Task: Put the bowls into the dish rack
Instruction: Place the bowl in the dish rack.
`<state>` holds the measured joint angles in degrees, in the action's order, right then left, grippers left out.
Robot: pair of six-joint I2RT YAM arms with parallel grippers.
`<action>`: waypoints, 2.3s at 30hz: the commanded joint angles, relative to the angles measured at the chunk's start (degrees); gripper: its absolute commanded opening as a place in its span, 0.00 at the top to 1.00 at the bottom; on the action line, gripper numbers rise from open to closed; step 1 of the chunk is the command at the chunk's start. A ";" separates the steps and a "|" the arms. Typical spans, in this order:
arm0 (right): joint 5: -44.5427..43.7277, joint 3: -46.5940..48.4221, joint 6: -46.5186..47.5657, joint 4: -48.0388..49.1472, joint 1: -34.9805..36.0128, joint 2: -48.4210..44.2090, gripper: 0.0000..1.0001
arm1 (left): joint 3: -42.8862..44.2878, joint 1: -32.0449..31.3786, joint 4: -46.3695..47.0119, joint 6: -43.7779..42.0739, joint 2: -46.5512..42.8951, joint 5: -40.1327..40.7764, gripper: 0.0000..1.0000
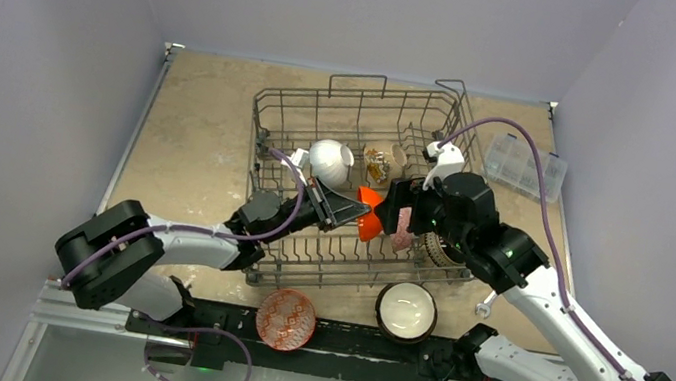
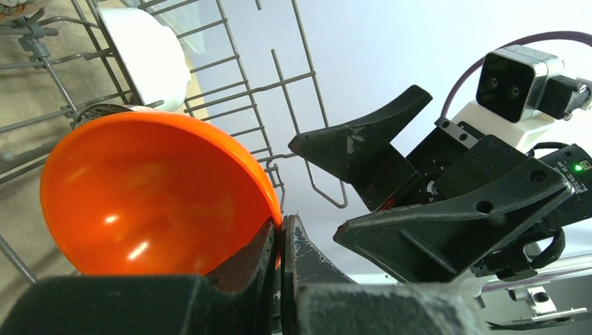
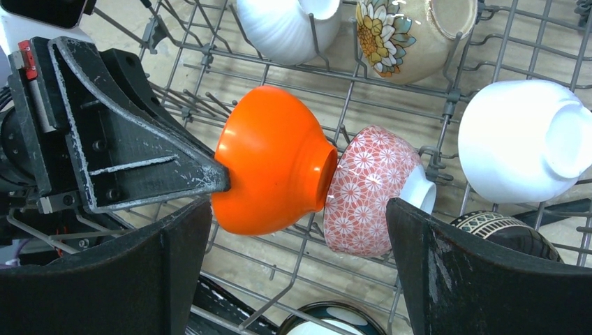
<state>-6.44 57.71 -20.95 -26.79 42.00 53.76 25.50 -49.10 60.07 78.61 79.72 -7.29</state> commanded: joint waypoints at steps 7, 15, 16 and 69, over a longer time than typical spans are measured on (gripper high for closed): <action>-0.76 0.65 0.53 0.30 0.19 0.33 0.04 | -0.78 0.59 7.24 5.03 3.25 -3.72 1.00; -1.11 0.71 0.79 0.41 0.19 0.70 0.04 | -2.41 0.63 3.15 5.05 1.09 -0.90 1.00; -1.12 0.67 0.85 0.36 0.21 0.79 0.04 | -2.38 0.59 2.10 4.90 0.71 -0.69 1.00; 8.81 -1.24 2.98 10.18 0.19 13.74 0.23 | 22.74 0.64 -72.75 -28.92 -22.13 24.22 0.27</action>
<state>0.75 57.28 -19.42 -18.76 42.00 66.81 45.28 -48.40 -5.08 55.05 58.76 11.97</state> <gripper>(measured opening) 0.782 0.724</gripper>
